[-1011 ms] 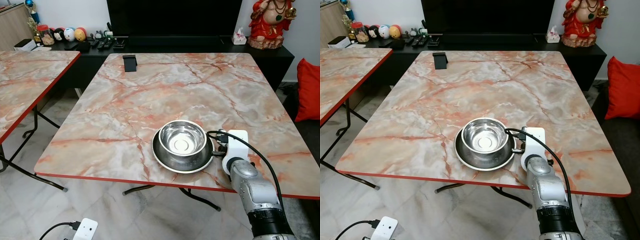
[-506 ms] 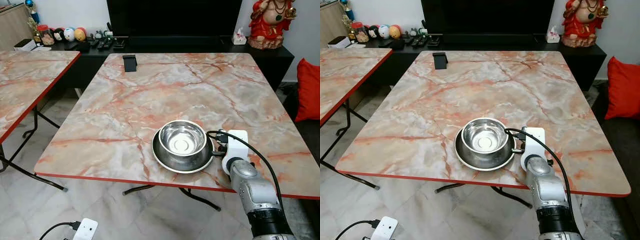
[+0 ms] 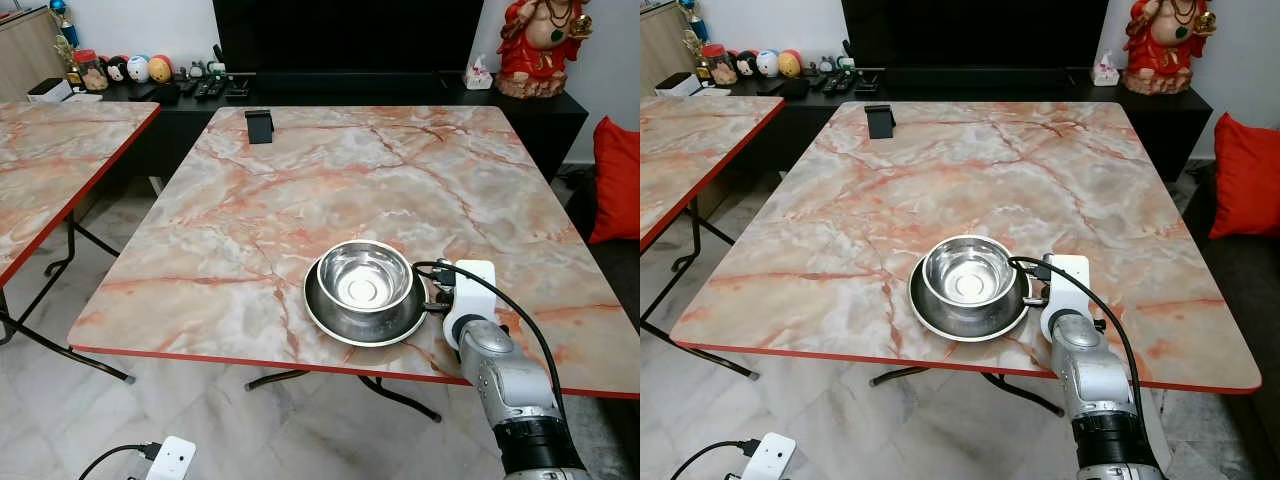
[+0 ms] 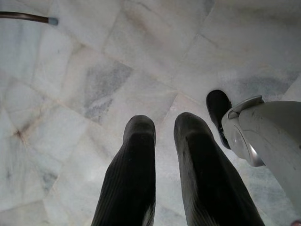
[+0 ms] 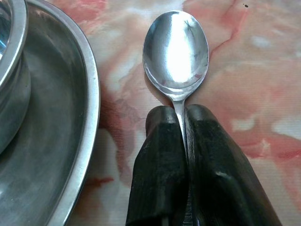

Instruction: Setting the table

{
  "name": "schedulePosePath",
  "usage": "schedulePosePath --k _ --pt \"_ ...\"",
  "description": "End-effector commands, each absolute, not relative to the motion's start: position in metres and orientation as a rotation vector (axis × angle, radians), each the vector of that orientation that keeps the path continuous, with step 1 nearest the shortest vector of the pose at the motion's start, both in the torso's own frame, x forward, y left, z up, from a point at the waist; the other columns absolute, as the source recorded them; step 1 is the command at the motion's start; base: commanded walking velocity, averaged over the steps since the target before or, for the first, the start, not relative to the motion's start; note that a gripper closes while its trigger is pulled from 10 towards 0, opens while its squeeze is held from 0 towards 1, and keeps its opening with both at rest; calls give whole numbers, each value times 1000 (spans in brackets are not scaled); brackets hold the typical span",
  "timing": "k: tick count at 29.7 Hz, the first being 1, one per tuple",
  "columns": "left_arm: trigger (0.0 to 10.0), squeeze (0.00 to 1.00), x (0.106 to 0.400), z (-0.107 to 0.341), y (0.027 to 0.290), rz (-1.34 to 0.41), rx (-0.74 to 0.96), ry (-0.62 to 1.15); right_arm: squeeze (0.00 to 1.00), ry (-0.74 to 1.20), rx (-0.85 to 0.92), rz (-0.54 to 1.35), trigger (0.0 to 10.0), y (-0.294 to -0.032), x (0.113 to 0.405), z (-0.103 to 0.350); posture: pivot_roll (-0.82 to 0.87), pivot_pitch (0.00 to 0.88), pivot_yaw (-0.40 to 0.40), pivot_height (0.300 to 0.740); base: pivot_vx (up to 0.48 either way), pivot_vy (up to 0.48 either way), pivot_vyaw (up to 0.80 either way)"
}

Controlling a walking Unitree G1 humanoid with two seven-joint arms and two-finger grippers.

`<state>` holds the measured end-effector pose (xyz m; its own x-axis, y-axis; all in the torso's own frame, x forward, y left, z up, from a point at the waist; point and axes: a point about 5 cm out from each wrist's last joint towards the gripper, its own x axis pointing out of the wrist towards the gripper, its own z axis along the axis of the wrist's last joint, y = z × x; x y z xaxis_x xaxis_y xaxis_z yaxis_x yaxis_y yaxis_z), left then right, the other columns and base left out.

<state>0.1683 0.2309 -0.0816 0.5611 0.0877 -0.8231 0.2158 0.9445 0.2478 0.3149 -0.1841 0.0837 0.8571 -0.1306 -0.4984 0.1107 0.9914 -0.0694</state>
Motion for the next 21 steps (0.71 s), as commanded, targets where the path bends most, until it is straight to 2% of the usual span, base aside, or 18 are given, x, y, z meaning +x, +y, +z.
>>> schedulePosePath --k 1,2,13,17,18,20,21 --pt "10000 0 168 -80 236 -75 366 979 392 548 -39 -122 10000 -181 315 80 -14 0 36 740 0 0 0" --pt "10000 0 168 -80 236 -75 366 979 482 548 -38 -122 10000 -181 315 80 -14 0 36 740 0 0 0" --pt "10000 0 168 -80 237 -74 367 979 459 551 -35 -120 10000 -180 314 79 -12 0 36 740 0 0 0" --pt "10000 0 168 -80 237 -73 367 978 486 550 -33 -115 10000 -178 315 79 -11 0 37 740 0 0 0" --pt "10000 0 168 -80 237 -72 367 978 690 550 -33 -114 10000 -178 315 79 -11 0 37 740 0 0 0" --pt "10000 0 168 -80 237 -73 368 978 690 550 -33 -114 10000 -179 315 79 -11 0 37 740 0 0 0" --pt "10000 0 168 -80 237 -73 368 978 769 550 -33 -115 10000 -179 315 79 -11 0 37 740 0 0 0"
